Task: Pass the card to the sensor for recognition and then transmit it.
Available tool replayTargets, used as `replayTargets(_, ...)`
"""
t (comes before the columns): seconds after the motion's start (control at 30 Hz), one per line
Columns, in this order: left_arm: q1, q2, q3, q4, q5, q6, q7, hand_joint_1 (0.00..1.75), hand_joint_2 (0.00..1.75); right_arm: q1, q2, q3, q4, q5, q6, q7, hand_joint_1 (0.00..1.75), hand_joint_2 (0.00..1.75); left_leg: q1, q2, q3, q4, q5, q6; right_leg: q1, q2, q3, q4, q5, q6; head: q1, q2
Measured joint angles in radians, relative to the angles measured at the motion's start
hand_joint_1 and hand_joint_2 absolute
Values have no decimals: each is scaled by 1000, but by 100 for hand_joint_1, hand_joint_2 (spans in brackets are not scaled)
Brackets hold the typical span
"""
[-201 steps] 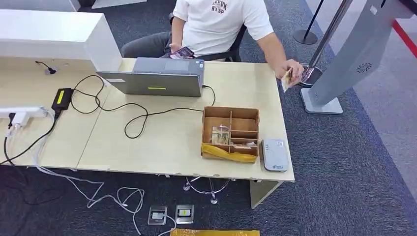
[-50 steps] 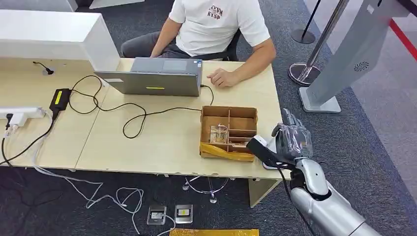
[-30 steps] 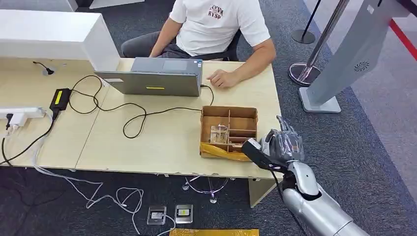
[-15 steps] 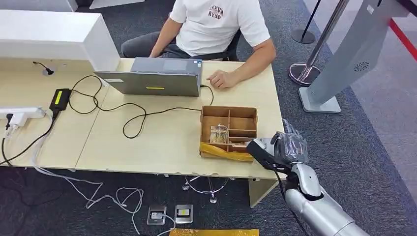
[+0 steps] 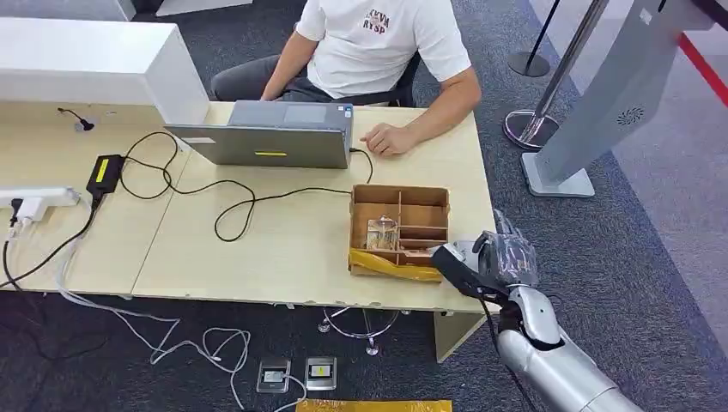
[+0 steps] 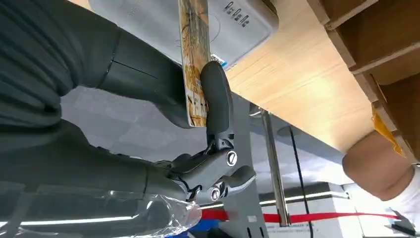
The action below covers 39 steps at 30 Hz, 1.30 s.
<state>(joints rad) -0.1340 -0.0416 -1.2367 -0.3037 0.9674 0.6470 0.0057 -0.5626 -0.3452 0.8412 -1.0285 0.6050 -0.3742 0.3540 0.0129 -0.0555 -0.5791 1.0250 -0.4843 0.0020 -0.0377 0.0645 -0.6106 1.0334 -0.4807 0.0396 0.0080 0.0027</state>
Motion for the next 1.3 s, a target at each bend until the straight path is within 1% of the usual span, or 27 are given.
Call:
replayTargets(0.3, 0, 0, 0, 0, 10, 1, -3, 0, 175, 0, 21, 1, 18, -6, -5, -22, 175, 175, 0, 0, 1, 0, 0, 0, 0, 0, 1, 0, 0, 0, 0, 0)
replayTargets(0.63, 0, 0, 0, 0, 8, 0, -8, 0, 175, 0, 28, 1, 22, 1, -10, -14, 175, 175, 0, 0, 1, 0, 0, 0, 0, 0, 1, 0, 0, 0, 0, 0)
replayTargets(0.9, 0, -4, 0, 0, 14, 16, -18, 0, 175, -7, 22, -15, 21, 15, -20, 0, 175, 175, 0, 0, 1, 0, 0, 0, 0, 0, 1, 0, 0, 0, 0, 0)
replayTargets(1.1, 0, -4, -1, 0, 7, 16, -26, 0, 175, -65, 5, -31, 7, 42, -20, 25, 175, 175, 0, 0, 1, 0, 0, 0, 0, 0, 1, 0, 0, 0, 0, 0)
replayTargets(1.3, 0, -4, -5, 1, -4, 17, -36, 0, 175, -175, -26, -50, -51, 104, -9, 74, 175, 175, 0, 0, 1, 0, 1, 0, 0, 0, 1, 0, 0, 0, 0, 0)
